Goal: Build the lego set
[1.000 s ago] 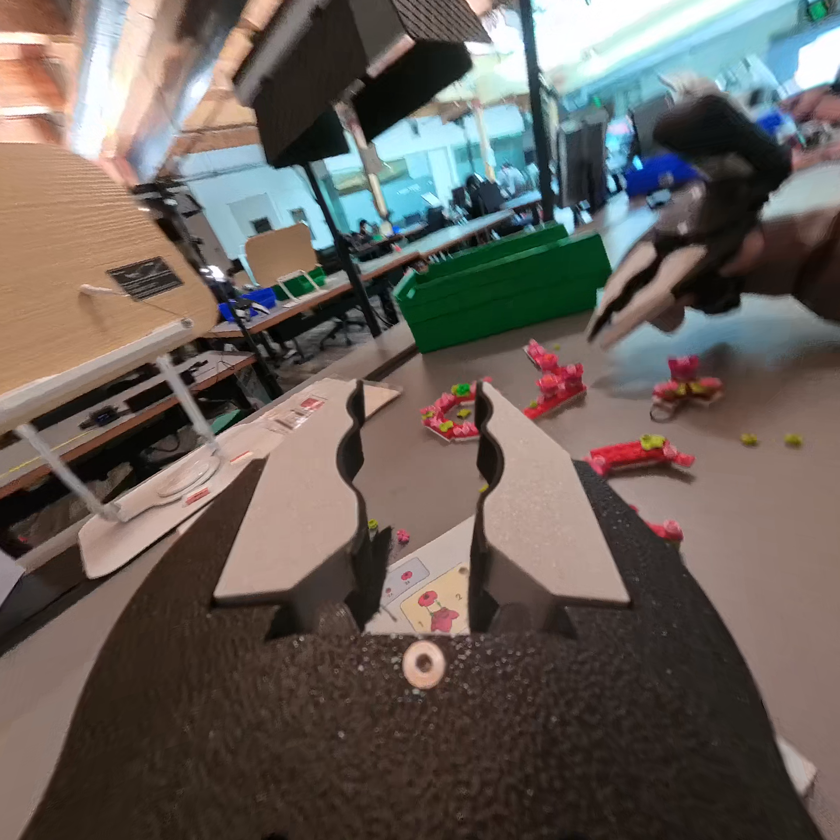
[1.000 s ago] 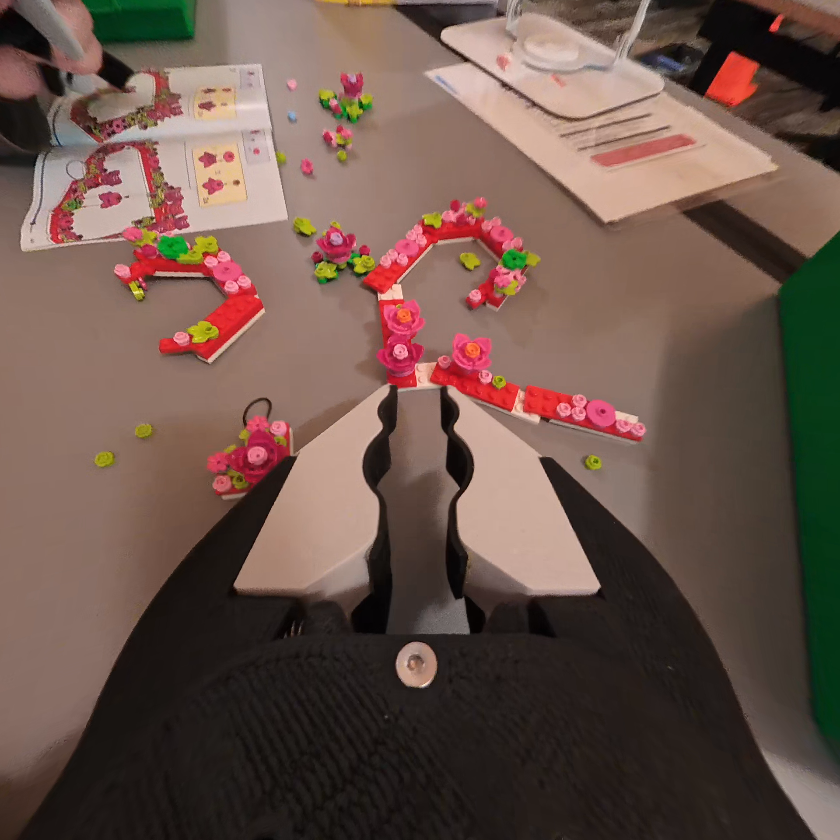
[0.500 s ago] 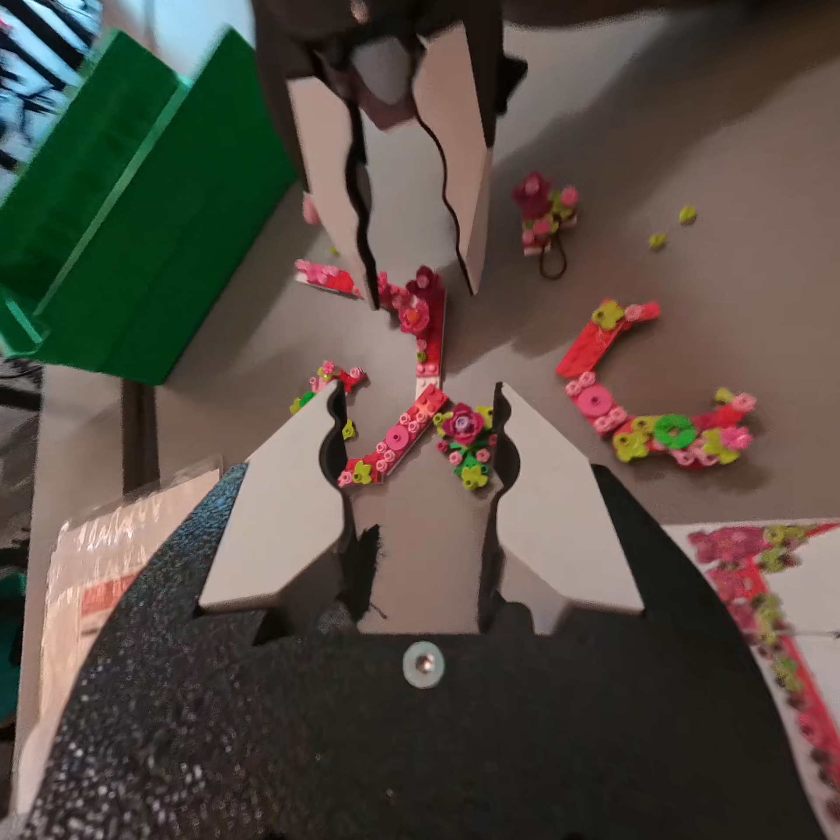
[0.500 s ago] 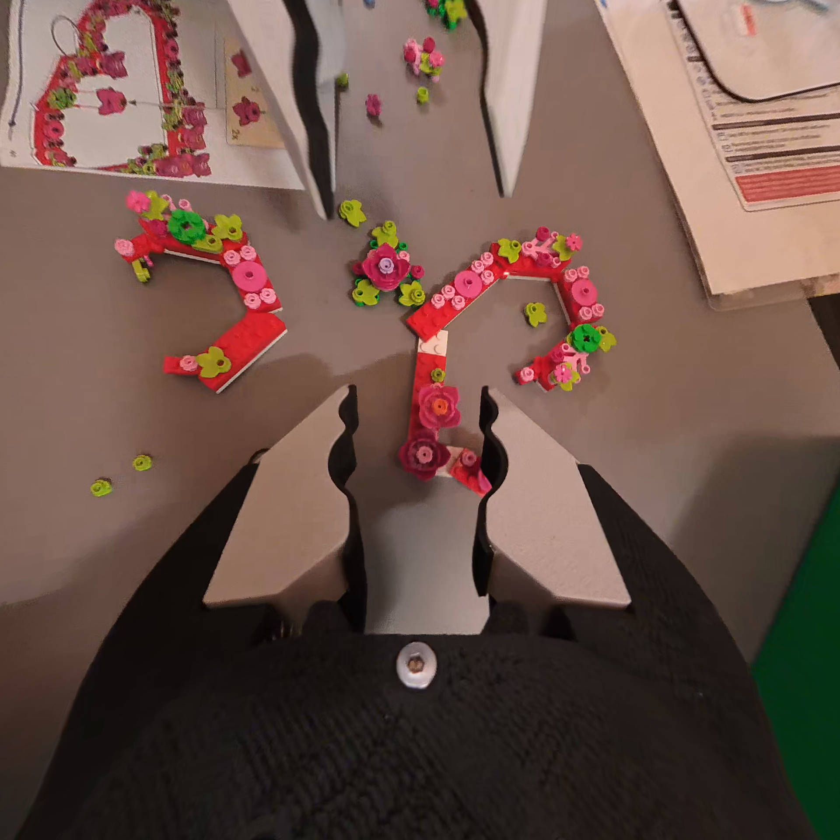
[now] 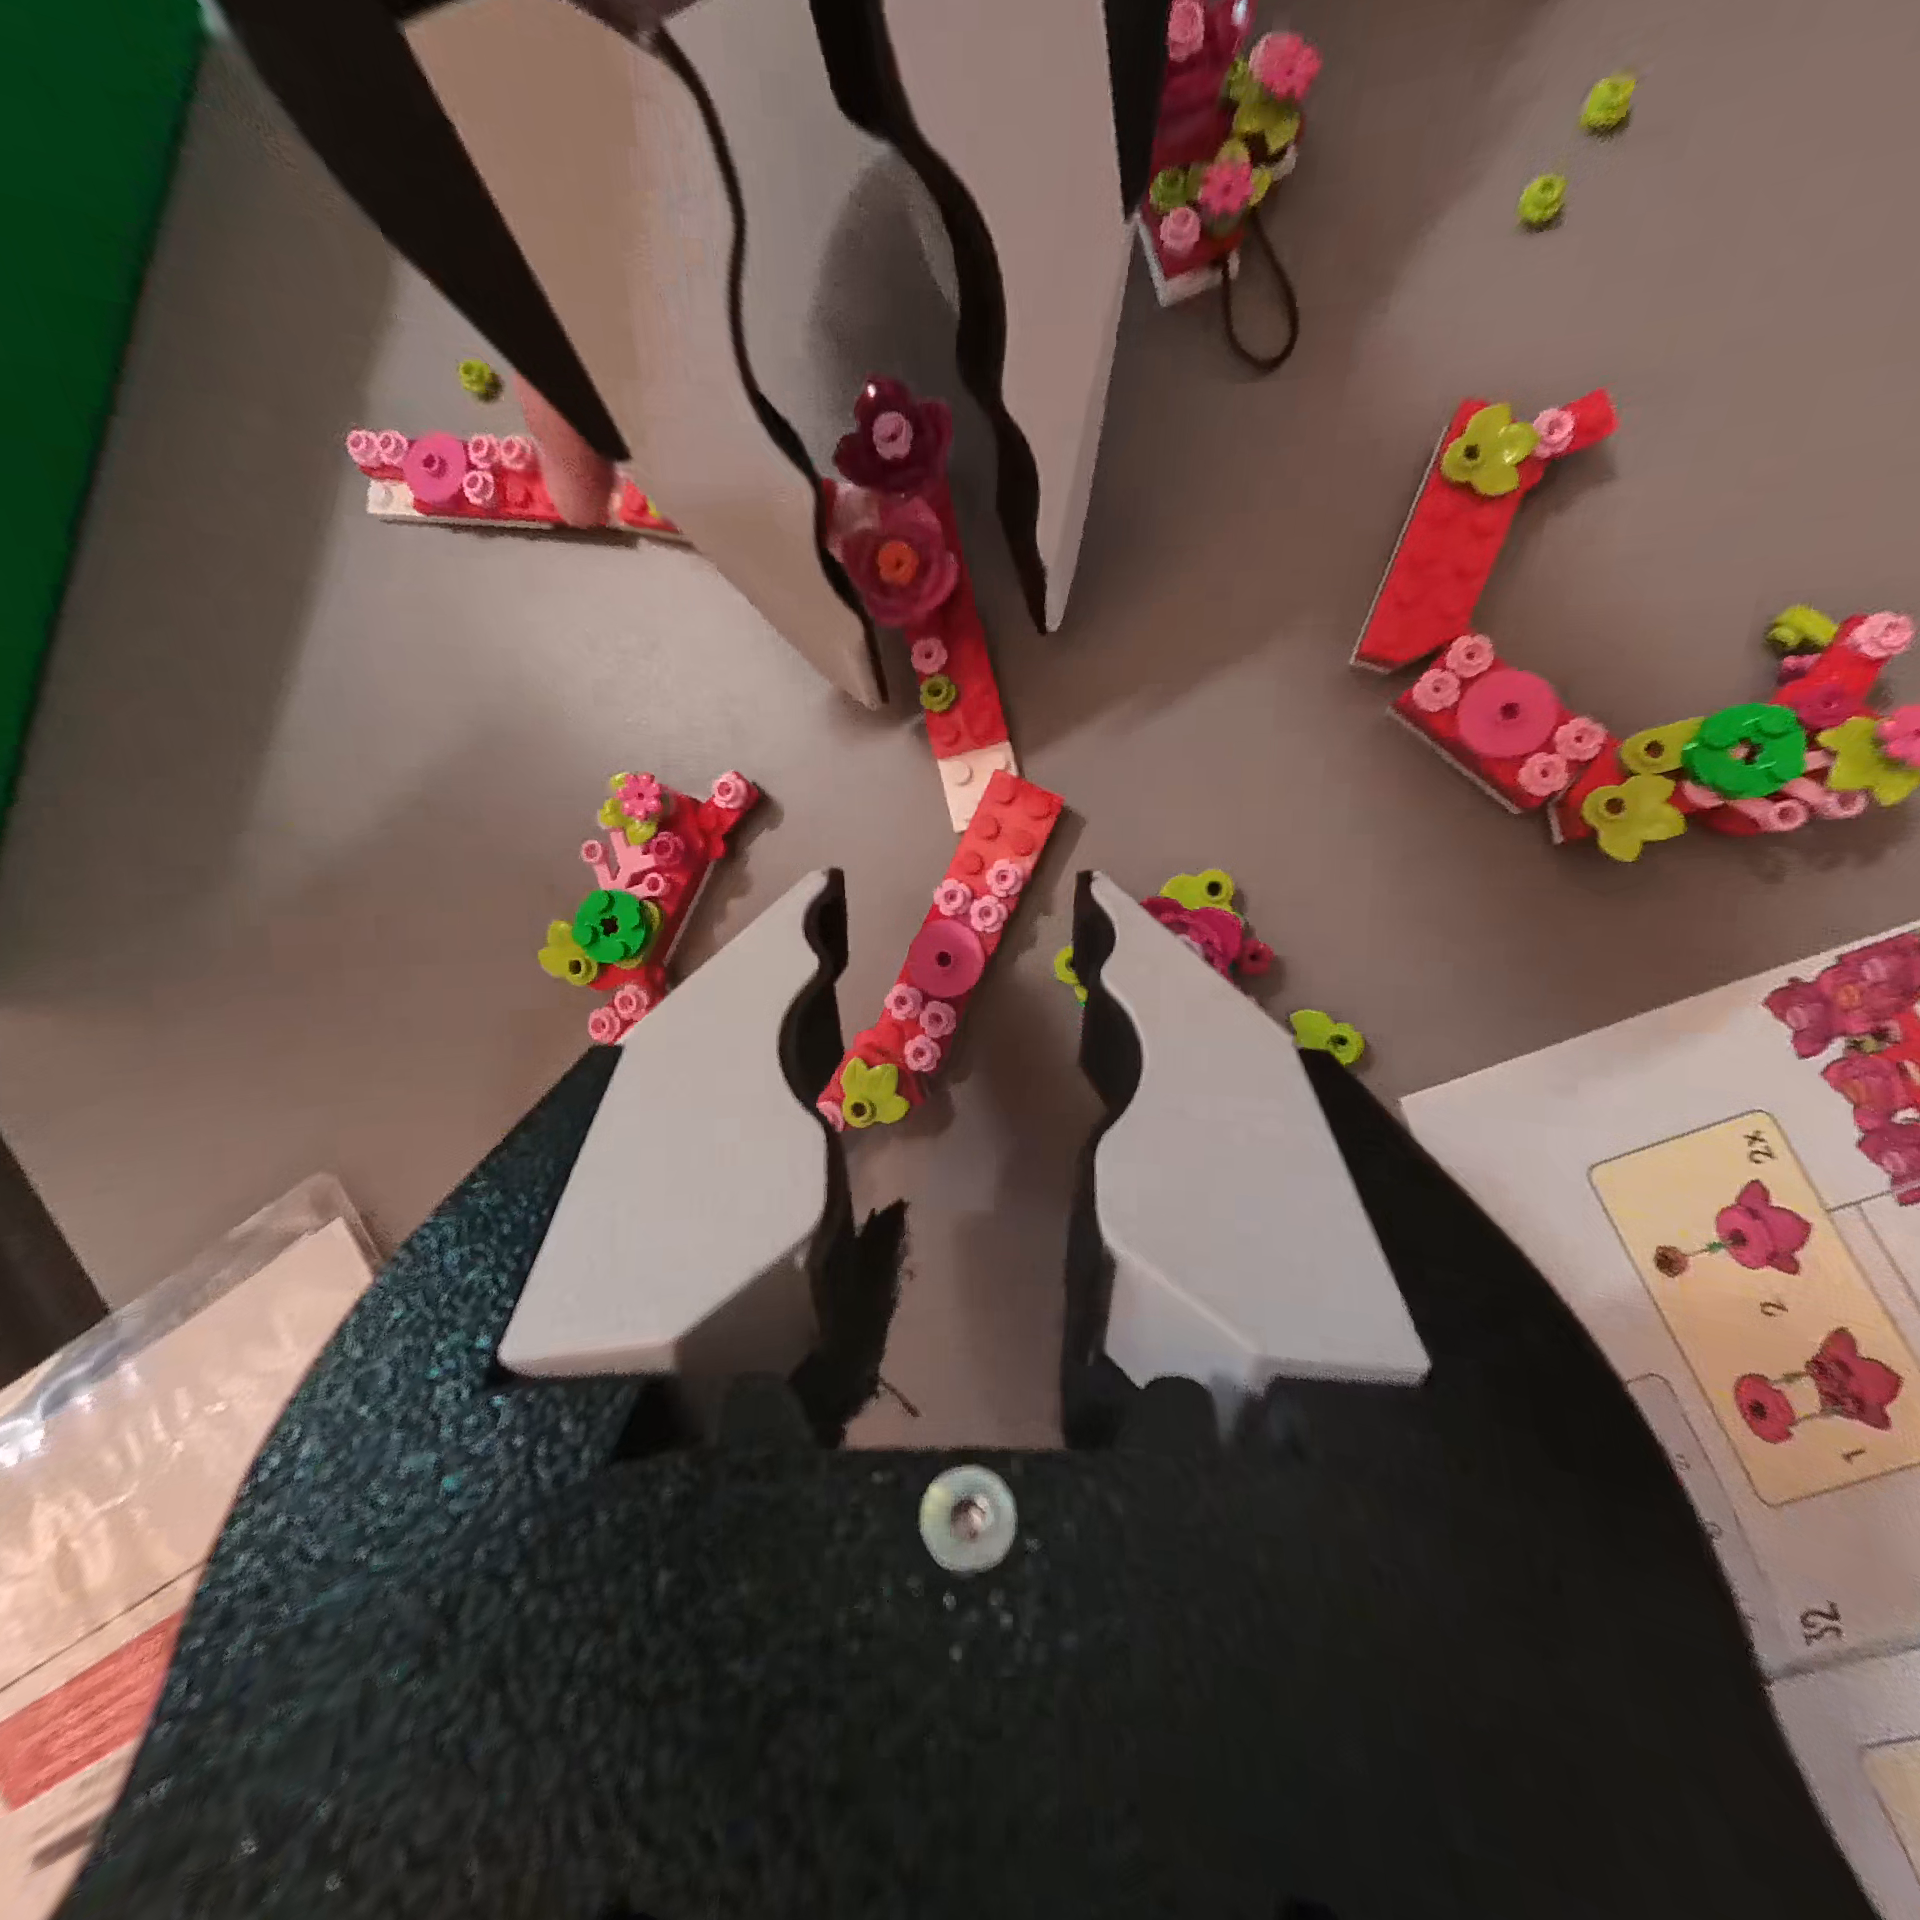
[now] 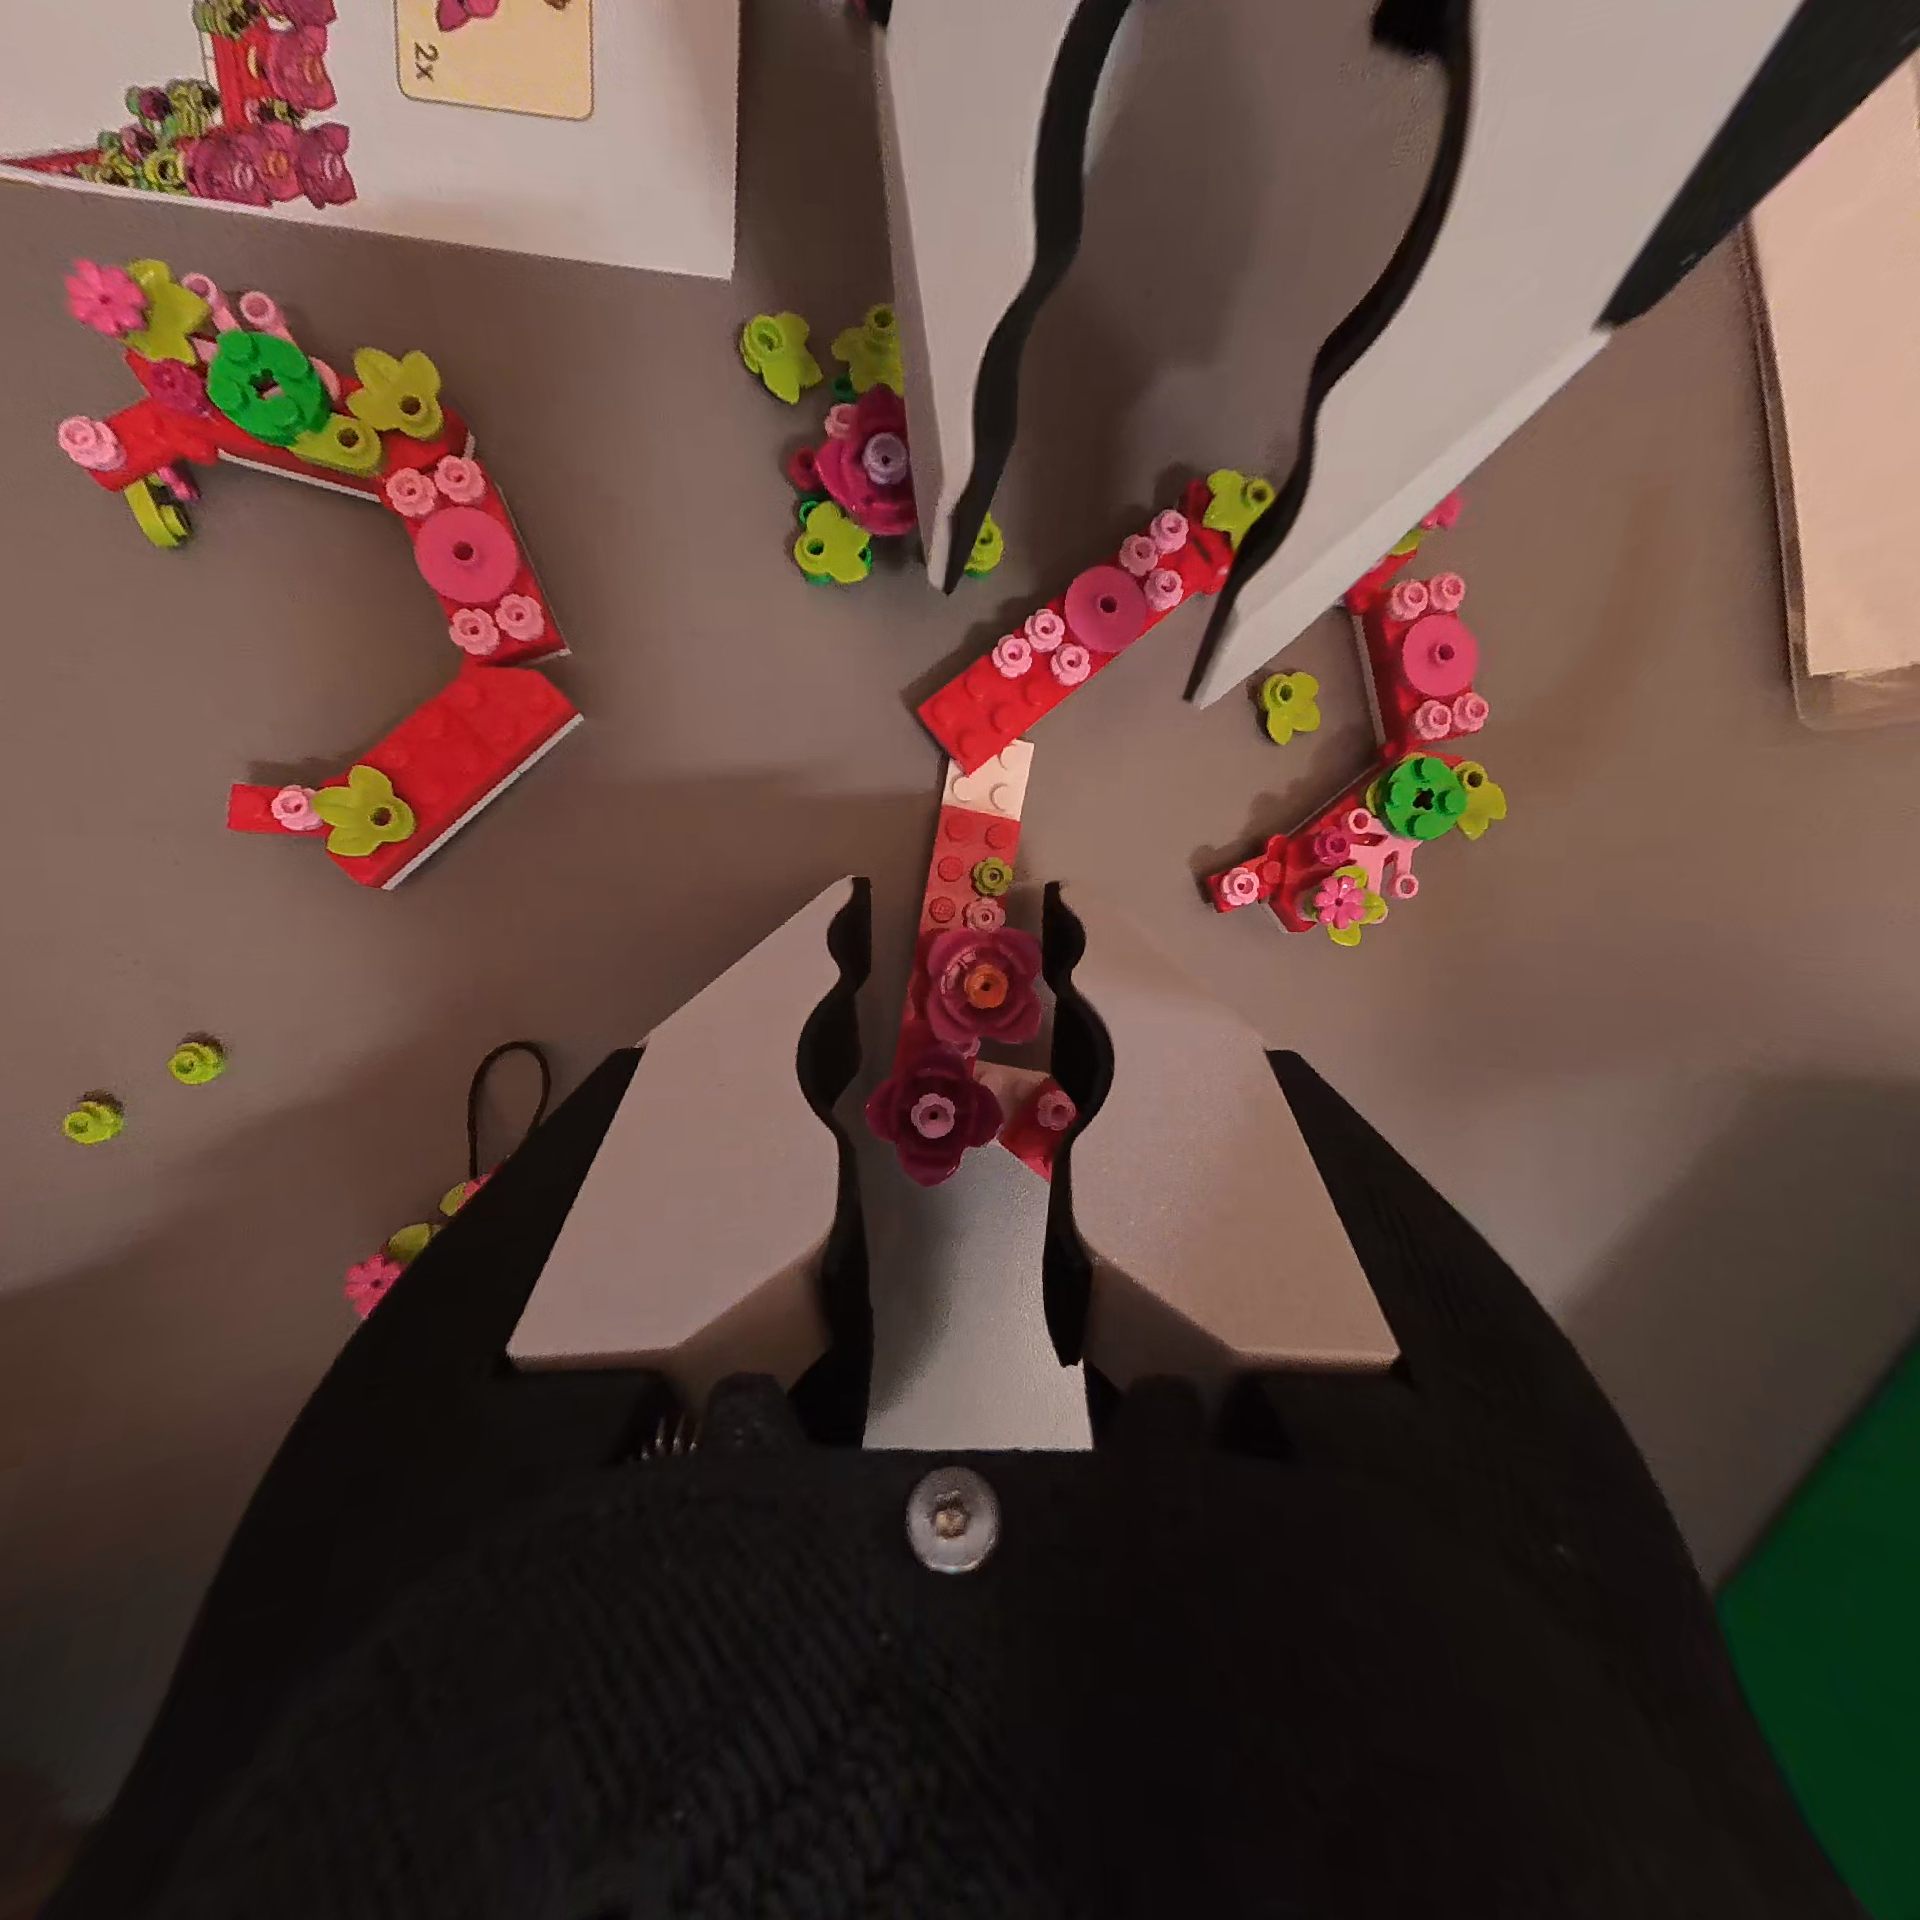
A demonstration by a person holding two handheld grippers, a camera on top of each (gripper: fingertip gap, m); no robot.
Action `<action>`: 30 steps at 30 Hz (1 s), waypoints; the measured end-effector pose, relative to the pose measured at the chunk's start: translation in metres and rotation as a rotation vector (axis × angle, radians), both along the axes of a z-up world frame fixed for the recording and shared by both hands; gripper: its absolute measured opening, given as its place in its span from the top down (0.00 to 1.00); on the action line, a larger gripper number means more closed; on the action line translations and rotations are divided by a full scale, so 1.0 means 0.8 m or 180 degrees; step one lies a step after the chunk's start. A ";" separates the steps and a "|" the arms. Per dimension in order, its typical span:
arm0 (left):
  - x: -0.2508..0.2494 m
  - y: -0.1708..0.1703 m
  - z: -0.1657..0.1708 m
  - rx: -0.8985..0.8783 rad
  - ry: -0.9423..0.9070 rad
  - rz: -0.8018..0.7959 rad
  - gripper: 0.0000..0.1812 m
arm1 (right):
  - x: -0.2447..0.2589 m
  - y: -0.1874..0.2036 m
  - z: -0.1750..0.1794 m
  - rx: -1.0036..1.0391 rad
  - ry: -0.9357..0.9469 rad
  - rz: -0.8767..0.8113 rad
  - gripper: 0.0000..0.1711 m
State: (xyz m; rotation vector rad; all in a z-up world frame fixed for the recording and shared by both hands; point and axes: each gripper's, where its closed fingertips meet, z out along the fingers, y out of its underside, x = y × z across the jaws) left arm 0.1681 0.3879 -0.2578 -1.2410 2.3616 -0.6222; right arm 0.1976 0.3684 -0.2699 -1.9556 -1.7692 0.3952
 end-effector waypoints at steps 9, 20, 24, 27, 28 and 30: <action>0.006 -0.003 -0.009 -0.0006 0.0217 -0.0127 0.78 | 0.004 0.004 -0.006 0.0110 -0.0123 0.0016 0.87; 0.001 -0.004 -0.013 -0.0013 0.0393 -0.0162 0.82 | 0.003 0.001 -0.006 0.0112 -0.0230 0.0001 0.88; 0.000 0.000 -0.023 0.0133 0.0514 -0.0192 0.85 | 0.004 0.001 -0.006 0.0101 -0.0231 -0.0012 0.88; 0.008 -0.005 -0.024 0.0225 0.0399 -0.0287 0.89 | 0.005 0.003 -0.006 0.0121 -0.0242 -0.0030 0.88; 0.008 -0.006 -0.024 0.0211 0.0397 -0.0287 0.91 | 0.006 0.003 -0.006 0.0123 -0.0247 -0.0041 0.88; 0.008 -0.006 -0.024 0.0196 0.0385 -0.0227 0.91 | 0.007 0.003 -0.006 0.0094 -0.0243 -0.0068 0.88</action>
